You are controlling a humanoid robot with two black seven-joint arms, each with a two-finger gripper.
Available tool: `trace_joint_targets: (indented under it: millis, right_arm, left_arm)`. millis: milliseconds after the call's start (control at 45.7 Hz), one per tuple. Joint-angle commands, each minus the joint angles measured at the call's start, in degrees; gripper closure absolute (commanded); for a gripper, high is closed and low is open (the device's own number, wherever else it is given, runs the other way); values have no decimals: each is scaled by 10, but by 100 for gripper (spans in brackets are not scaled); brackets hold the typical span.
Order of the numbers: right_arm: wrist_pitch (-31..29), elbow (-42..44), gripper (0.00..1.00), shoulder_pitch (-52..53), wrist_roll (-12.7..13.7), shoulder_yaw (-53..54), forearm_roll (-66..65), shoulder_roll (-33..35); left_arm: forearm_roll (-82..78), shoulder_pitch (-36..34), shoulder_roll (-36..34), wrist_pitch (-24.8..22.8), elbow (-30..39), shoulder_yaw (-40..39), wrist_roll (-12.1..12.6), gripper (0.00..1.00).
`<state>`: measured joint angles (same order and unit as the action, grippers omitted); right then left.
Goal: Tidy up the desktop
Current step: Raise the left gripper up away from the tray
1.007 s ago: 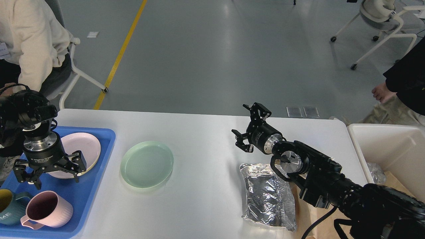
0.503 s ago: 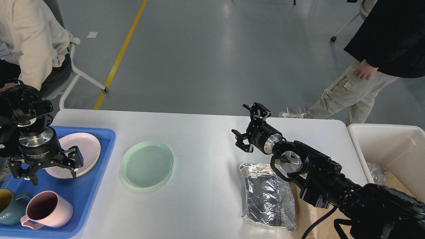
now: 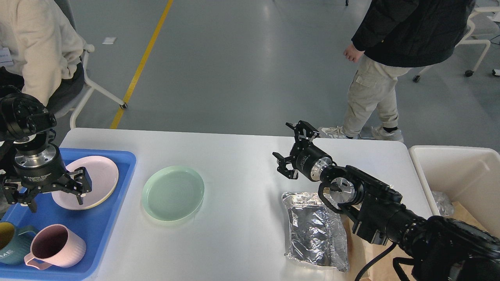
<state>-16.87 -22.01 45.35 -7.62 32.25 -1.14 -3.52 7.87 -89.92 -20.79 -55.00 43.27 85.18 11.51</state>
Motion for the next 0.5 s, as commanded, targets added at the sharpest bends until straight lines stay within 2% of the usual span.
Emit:
trace_joint_targets:
  millis: [0, 306, 482]
  right_arm:
    - [0, -1, 0, 0, 1, 0, 0, 0]
    - [0, 0, 0, 0, 1, 0, 0, 0]
    - [0, 0, 0, 0, 0, 0, 0, 0]
  left_arm:
    - [-20, -3, 1, 0, 1, -2, -1, 4]
    - [-22, -53, 2, 0, 14, -8, -10, 4]
    - [-24, -80, -3, 0, 15, 14, -3, 4]
